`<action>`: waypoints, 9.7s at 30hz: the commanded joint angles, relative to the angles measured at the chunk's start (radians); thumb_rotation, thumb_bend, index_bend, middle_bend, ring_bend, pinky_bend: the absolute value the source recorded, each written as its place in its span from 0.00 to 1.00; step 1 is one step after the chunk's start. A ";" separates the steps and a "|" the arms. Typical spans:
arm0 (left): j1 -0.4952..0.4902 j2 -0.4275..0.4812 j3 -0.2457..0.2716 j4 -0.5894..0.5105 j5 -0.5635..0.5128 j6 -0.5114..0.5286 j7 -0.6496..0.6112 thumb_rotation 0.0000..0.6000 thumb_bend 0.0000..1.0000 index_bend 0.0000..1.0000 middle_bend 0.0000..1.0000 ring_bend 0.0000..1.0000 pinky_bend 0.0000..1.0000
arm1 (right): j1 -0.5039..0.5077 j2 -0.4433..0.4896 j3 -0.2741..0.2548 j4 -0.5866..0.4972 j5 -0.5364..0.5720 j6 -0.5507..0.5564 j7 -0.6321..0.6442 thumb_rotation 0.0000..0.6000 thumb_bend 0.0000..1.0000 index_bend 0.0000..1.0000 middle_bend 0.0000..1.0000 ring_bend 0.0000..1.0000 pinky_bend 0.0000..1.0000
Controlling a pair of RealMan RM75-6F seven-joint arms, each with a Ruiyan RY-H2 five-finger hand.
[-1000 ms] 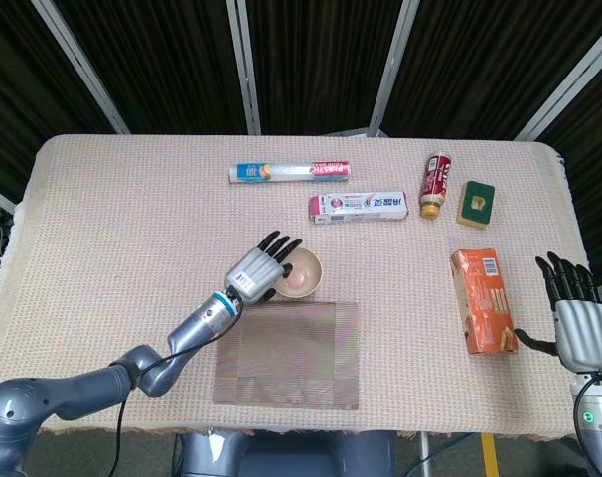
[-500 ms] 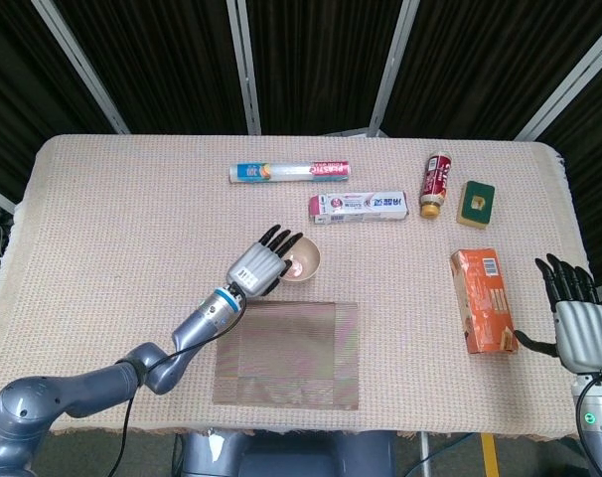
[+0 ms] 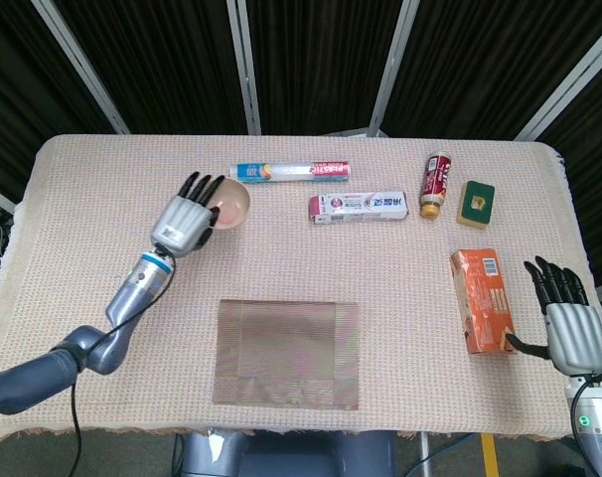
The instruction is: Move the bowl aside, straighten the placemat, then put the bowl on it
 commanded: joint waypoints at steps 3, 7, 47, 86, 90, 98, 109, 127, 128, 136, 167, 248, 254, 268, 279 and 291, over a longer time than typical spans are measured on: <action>0.104 0.086 0.034 0.107 -0.065 -0.008 -0.095 1.00 0.56 0.67 0.00 0.00 0.00 | 0.004 -0.004 -0.006 -0.013 -0.013 -0.004 -0.016 1.00 0.00 0.00 0.00 0.00 0.00; 0.149 0.086 0.050 0.216 -0.104 -0.059 -0.182 1.00 0.55 0.67 0.00 0.00 0.00 | 0.007 -0.008 -0.007 -0.021 -0.019 -0.007 -0.027 1.00 0.00 0.00 0.00 0.00 0.00; 0.240 0.140 0.184 0.037 0.208 0.190 -0.573 1.00 0.01 0.24 0.00 0.00 0.00 | 0.000 -0.010 -0.007 -0.026 -0.024 -0.001 -0.046 1.00 0.00 0.00 0.00 0.00 0.00; 0.245 0.005 0.512 -0.147 0.650 0.279 -0.305 1.00 0.26 0.47 0.00 0.00 0.00 | -0.024 0.016 0.000 -0.008 -0.002 0.008 0.004 1.00 0.00 0.00 0.00 0.00 0.00; 0.268 0.008 0.528 -0.125 0.648 0.302 -0.313 1.00 0.26 0.47 0.00 0.00 0.00 | -0.024 0.015 0.001 -0.005 -0.001 0.007 0.005 1.00 0.00 0.00 0.00 0.00 0.00; 0.279 -0.004 0.532 -0.095 0.651 0.324 -0.327 1.00 0.27 0.47 0.00 0.00 0.00 | -0.024 0.015 0.003 -0.005 -0.003 0.007 0.004 1.00 0.00 0.00 0.00 0.00 0.00; 0.259 -0.043 0.521 -0.109 0.638 0.264 -0.299 1.00 0.29 0.47 0.00 0.00 0.00 | -0.027 0.019 0.004 -0.009 -0.009 0.014 0.007 1.00 0.00 0.00 0.00 0.00 0.00; 0.238 -0.035 0.509 -0.151 0.632 0.247 -0.269 1.00 0.38 0.48 0.00 0.00 0.00 | -0.031 0.028 0.006 -0.010 -0.012 0.018 0.020 1.00 0.00 0.00 0.00 0.00 0.00; 0.237 -0.035 0.509 -0.153 0.631 0.245 -0.268 1.00 0.38 0.48 0.00 0.00 0.00 | -0.031 0.028 0.006 -0.010 -0.012 0.018 0.019 1.00 0.00 0.00 0.00 0.00 0.00; 0.233 -0.042 0.506 -0.157 0.625 0.237 -0.264 1.00 0.38 0.48 0.00 0.00 0.00 | -0.032 0.031 0.007 -0.011 -0.012 0.021 0.020 1.00 0.00 0.00 0.00 0.00 0.00; 0.179 -0.003 0.458 -0.290 0.564 0.146 -0.197 1.00 0.38 0.51 0.00 0.00 0.00 | -0.031 0.031 0.013 -0.004 0.000 0.014 0.015 1.00 0.00 0.00 0.00 0.00 0.00; -0.082 -0.080 -0.168 -0.119 -0.220 -0.096 -0.188 1.00 0.58 0.78 0.00 0.00 0.00 | -0.025 0.028 0.019 0.020 0.024 -0.009 0.015 1.00 0.00 0.00 0.00 0.00 0.00; -0.049 -0.076 -0.142 -0.005 -0.281 -0.119 -0.208 1.00 0.58 0.77 0.00 0.00 0.00 | -0.019 0.021 0.019 0.030 0.033 -0.023 0.009 1.00 0.00 0.00 0.00 0.00 0.00; 0.110 -0.039 -0.010 0.146 -0.205 -0.119 -0.395 1.00 0.00 0.00 0.00 0.00 0.00 | -0.008 0.005 0.004 0.021 0.015 -0.039 -0.027 1.00 0.00 0.00 0.00 0.00 0.00; 0.268 0.164 0.049 -0.156 -0.150 0.130 -0.237 1.00 0.00 0.00 0.00 0.00 0.00 | 0.075 -0.027 -0.064 0.045 -0.115 -0.156 -0.114 1.00 0.00 0.00 0.00 0.00 0.00; 0.447 0.326 0.119 -0.567 -0.166 0.418 0.057 1.00 0.00 0.00 0.00 0.00 0.00 | 0.335 -0.055 -0.133 0.016 -0.333 -0.468 0.066 1.00 0.00 0.07 0.00 0.00 0.00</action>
